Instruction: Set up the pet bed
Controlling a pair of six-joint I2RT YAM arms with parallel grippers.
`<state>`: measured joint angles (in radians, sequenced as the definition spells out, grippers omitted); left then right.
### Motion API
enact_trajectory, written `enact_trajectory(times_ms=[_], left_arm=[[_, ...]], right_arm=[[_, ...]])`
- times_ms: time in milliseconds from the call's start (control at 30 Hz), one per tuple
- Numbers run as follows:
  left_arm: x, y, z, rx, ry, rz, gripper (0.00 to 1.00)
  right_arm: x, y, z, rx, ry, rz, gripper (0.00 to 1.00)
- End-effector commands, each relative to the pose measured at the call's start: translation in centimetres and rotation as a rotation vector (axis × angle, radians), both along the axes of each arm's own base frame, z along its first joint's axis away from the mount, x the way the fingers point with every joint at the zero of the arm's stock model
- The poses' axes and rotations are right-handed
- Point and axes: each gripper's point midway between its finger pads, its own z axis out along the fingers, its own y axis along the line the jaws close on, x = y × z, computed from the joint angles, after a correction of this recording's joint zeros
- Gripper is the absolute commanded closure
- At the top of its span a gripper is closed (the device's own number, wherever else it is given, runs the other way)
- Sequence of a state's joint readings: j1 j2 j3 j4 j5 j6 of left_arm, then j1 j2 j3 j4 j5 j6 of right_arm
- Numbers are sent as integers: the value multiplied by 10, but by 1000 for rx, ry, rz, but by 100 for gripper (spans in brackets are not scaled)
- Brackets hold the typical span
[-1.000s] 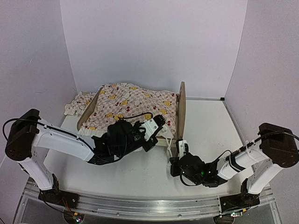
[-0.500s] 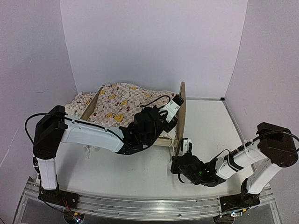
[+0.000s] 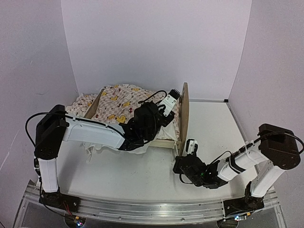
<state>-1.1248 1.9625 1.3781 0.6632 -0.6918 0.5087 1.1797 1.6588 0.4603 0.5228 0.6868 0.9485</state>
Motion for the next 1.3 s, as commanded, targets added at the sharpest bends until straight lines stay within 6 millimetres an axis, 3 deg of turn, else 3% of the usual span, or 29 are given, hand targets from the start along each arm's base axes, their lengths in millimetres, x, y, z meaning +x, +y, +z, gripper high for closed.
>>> enact_trajectory(times_ms=[0, 67, 167, 267, 300, 367, 433, 467, 500, 533, 600, 667, 800, 900, 967, 1000, 1100, 1200, 1267], left_arm=[[-4, 75, 125, -352, -154, 90, 100], [-32, 68, 112, -337, -122, -47, 100], [-107, 36, 73, -257, -33, -425, 100], [-181, 21, 11, -201, 139, -720, 100], [-194, 20, -14, -198, 233, -760, 98], [-212, 23, -69, -166, 425, -804, 76], [-231, 29, -105, -159, 576, -825, 59], [-241, 33, -114, -152, 612, -835, 52], [-251, 38, -116, -156, 630, -846, 23], [-256, 45, -116, -165, 645, -855, 10], [-259, 62, -104, -194, 635, -858, 4], [-250, 77, -90, -218, 602, -821, 1], [-205, 108, -63, -308, 558, -680, 1], [-154, 136, -47, -379, 560, -484, 1], [-118, 159, -38, -394, 572, -314, 1], [-98, 171, -24, -418, 576, -235, 0], [-48, 215, -11, -427, 606, -15, 0], [-7, 279, 0, -469, 597, 213, 1], [6, 313, 8, -536, 571, 294, 0]], right_arm=[[-15, -22, -34, -97, 96, 19, 100], [-14, -18, -27, -88, 74, 42, 100], [-15, -10, -14, -58, 39, 96, 100], [-15, -5, -1, -42, 14, 125, 98], [-16, -4, 5, -35, 5, 136, 90], [-19, -5, 14, -32, 1, 159, 73], [-25, -8, 22, -40, 17, 189, 59], [-29, -12, 25, -57, 29, 208, 54], [-33, -18, 27, -78, 43, 217, 49], [-38, -25, 28, -101, 54, 228, 45], [-45, -37, 39, -128, 36, 266, 37], [-50, -38, 62, -127, -23, 334, 29], [-56, -9, 133, -79, -179, 502, 17], [-28, -12, 170, -133, -211, 347, 10], [0, -17, 182, -147, -165, 255, 4], [15, -18, 185, -147, -124, 217, 3], [50, -27, 195, -250, -75, 77, 3], [73, -33, 204, -390, -48, -13, 2], [90, -36, 201, -433, 2, -33, 4]])
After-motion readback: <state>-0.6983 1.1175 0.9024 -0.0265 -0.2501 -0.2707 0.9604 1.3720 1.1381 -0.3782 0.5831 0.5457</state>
